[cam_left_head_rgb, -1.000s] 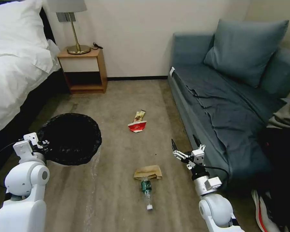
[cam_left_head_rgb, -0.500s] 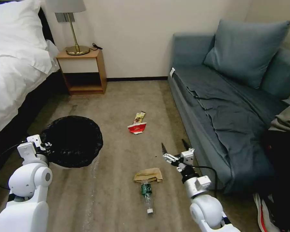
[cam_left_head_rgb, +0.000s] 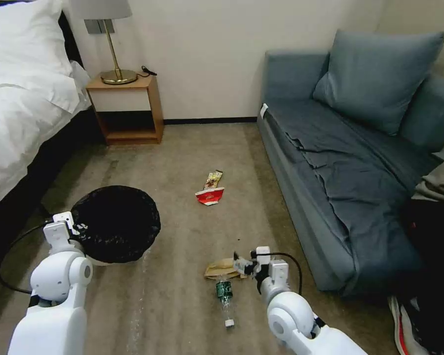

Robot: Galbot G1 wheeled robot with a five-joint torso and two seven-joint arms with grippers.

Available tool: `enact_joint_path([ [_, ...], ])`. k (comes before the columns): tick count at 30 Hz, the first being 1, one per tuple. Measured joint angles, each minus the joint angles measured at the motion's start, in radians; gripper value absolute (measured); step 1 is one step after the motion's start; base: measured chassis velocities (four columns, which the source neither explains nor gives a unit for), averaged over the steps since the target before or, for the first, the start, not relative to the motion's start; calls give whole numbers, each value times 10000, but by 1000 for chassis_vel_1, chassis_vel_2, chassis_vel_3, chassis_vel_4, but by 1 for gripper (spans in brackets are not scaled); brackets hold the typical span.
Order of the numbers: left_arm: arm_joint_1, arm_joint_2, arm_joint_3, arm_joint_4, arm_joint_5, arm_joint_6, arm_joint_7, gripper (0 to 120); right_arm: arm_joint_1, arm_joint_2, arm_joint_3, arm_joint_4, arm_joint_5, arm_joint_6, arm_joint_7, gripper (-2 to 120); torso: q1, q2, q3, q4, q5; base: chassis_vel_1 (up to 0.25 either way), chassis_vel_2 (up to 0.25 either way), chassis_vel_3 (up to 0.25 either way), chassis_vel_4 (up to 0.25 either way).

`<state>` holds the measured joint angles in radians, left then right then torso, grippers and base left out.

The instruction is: Pick up the trash bin, then pick up the garbage on the floor and place it into the trash bin.

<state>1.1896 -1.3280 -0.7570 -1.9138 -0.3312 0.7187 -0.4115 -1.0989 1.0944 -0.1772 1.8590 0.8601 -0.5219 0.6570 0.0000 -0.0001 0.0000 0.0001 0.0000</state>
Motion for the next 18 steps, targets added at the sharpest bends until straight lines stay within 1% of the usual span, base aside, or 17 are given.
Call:
enact_joint_path([
  [1, -36, -110, 75, 83, 68, 6, -30, 2, 38, 54, -59, -13, 356, -436, 64, 100, 0, 0, 0, 0, 0, 0, 0, 0, 0],
  [2, -45, -189, 98, 127, 114, 8, -32, 2, 83, 208, -123, -26, 674, -784, 191, 100, 0, 0, 0, -5, -4, 0, 0, 0, 0],
  [3, -45, -189, 98, 127, 114, 8, -32, 2, 83, 208, -123, -26, 674, -784, 191, 100, 0, 0, 0, -5, -4, 0, 0, 0, 0],
  [4, -23, -292, 90, 180, 190, 7, -32, 2, 202, 554, -318, -163, 1055, -1147, 454, 100, 0, 0, 0, -5, -1, 0, 0, 0, 0],
  [5, -3, -339, 73, 206, 229, 6, -33, 2, 248, 797, -422, -288, 1200, -1262, 563, 100, 0, 0, 0, -3, -1, 0, 0, 0, 0],
  [6, -3, -339, 73, 206, 229, 6, -33, 2, 248, 797, -422, -288, 1200, -1262, 563, 100, 0, 0, 0, -3, -1, 0, 0, 0, 0],
  [7, 17, -387, 56, 246, 284, 3, -37, 2, 244, 1312, -498, -542, 1372, -1391, 748, 100, 0, 0, 0, -1, -1, 0, 0, 0, 0],
  [8, 17, -387, 56, 246, 284, 3, -37, 2, 244, 1312, -498, -542, 1372, -1391, 748, 100, 0, 0, 0, -1, -1, 0, 0, 0, 0],
  [9, 16, -377, 45, 271, 320, 3, -18, 2, 166, 1712, -514, -730, 1465, -1465, 843, 100, 0, 0, 0, 2, -1, 0, 0, 0, 0],
  [10, -6, -329, 45, 301, 324, 3, 14, 2, 89, 1955, -512, -859, 1456, -1499, 869, 100, 0, 0, 0, 2, -2, 0, 0, 0, 0],
  [14, -33, -188, 32, 331, 210, 18, 106, 2, 27, 2230, -540, -1157, 1211, -1518, 849, 100, 0, 0, 0, -2, -1, 0, 0, 0, 0],
  [15, 13, -140, -32, 338, 128, 20, 180, 2, 31, 2329, -572, -1442, 959, -1519, 674, 100, 0, 0, 0, -2, -2, 0, 0, 0, 0],
  [16, 13, -140, -32, 338, 128, 20, 180, 2, 31, 2329, -572, -1442, 959, -1519, 674, 100, 0, 0, 0, -2, -2, 0, 0, 0, 0],
  [18, 115, -132, -122, 343, 69, 7, 233, 2, 39, 2410, -507, -1832, 703, -1497, 335, 100, 0, 0, 0, 0, -2, 0, 0, 0, 0],
])
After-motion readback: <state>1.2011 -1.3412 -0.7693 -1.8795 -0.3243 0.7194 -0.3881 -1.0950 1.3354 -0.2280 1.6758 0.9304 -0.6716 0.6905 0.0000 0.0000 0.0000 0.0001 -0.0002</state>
